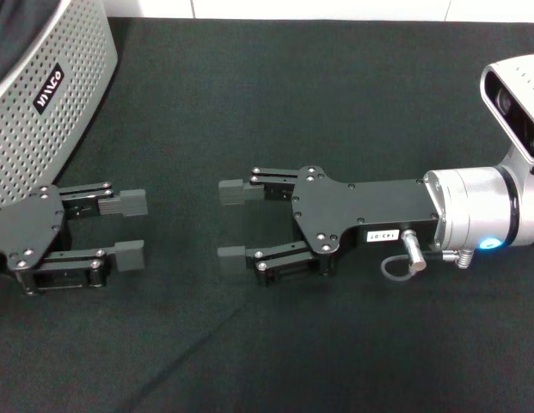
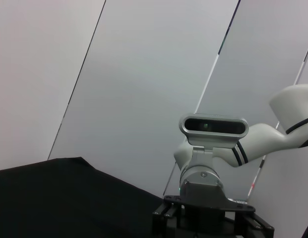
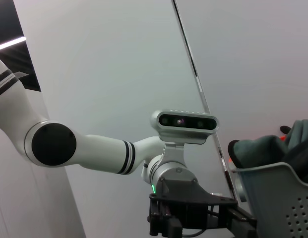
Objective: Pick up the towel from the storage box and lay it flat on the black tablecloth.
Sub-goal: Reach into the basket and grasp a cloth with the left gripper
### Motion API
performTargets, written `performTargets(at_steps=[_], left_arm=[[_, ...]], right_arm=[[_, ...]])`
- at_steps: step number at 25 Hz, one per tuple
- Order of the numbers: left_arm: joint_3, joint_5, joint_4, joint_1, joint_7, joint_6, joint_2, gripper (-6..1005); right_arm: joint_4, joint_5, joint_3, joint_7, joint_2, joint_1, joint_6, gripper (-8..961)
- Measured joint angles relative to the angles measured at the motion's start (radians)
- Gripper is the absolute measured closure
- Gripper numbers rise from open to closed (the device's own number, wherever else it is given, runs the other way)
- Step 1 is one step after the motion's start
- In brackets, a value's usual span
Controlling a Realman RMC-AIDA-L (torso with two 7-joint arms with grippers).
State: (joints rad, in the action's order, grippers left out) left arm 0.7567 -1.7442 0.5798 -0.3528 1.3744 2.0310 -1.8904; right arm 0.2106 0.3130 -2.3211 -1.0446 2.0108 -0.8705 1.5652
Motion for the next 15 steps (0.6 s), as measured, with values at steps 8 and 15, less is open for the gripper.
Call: performTargets(at_steps=[8,15], left_arm=[[-0.005,0.004,0.000,0.000,-0.001,-0.001,-0.002,270],[-0.005,0.007,0.000,0.000,0.000,-0.002,-0.004,273]], right_arm=[[-0.001,0.000,0.003,0.000,0.000,0.002,-0.018,112],[-0.001,0.000,0.003,0.001,0.001,0.005,-0.024,112]])
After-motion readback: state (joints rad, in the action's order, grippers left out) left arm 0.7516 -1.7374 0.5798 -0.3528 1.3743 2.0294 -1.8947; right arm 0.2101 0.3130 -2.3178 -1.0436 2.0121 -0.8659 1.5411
